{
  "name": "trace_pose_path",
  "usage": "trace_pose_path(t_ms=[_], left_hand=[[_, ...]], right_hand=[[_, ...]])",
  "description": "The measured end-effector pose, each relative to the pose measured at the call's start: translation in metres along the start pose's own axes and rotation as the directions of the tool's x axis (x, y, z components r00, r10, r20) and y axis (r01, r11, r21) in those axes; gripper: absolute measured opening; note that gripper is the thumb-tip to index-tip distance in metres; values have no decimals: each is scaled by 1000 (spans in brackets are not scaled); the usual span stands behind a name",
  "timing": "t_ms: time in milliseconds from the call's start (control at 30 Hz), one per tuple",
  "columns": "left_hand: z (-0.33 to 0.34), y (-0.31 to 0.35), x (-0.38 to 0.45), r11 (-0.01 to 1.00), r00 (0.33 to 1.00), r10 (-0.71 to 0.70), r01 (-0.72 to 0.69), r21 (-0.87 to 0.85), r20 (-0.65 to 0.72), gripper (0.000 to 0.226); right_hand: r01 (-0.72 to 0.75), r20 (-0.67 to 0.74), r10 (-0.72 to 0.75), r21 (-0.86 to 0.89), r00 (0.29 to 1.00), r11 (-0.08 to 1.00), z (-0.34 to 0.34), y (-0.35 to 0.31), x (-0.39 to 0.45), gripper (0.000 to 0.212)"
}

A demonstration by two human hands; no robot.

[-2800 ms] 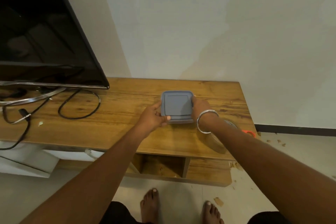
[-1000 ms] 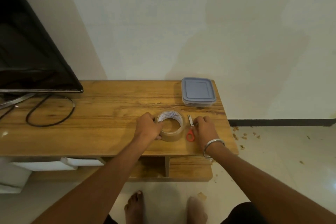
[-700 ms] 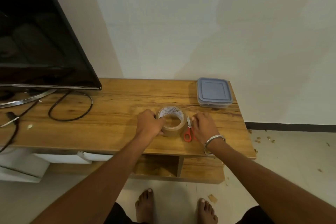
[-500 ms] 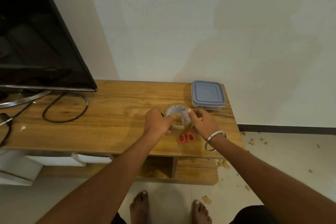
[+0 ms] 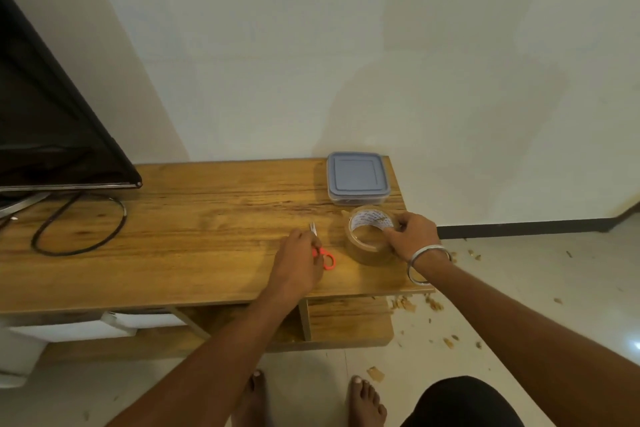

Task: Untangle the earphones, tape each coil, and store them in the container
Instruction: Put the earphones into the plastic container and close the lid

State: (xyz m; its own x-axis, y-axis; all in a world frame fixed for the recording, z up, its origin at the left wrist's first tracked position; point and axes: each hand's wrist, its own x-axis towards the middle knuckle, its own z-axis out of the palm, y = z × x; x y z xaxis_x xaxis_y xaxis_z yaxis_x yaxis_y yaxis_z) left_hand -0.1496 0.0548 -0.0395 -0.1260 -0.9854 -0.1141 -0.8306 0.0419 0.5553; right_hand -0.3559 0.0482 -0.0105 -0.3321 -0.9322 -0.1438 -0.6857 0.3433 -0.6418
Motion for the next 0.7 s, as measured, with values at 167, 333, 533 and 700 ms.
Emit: trace_pose_path(t_ms=[167, 333, 533, 700], left_hand=[[8, 6, 2, 998, 999, 38, -40, -45, -27, 21], [18, 14, 6, 995, 996, 79, -82, -63, -47, 17], [21, 15, 8, 995, 994, 89, -92, -43, -68, 19], [22, 15, 10, 993, 992, 97, -101, -57, -80, 20]], right_hand=[[-8, -33, 8, 1, 999, 1000, -4, 5, 4, 30], [-6, -45, 6, -6, 999, 1000, -9, 11, 7, 34], [-24, -41, 24, 1, 999, 1000, -9, 14, 6, 35], [-41, -53, 41, -16, 998, 999, -6, 16, 6, 34]])
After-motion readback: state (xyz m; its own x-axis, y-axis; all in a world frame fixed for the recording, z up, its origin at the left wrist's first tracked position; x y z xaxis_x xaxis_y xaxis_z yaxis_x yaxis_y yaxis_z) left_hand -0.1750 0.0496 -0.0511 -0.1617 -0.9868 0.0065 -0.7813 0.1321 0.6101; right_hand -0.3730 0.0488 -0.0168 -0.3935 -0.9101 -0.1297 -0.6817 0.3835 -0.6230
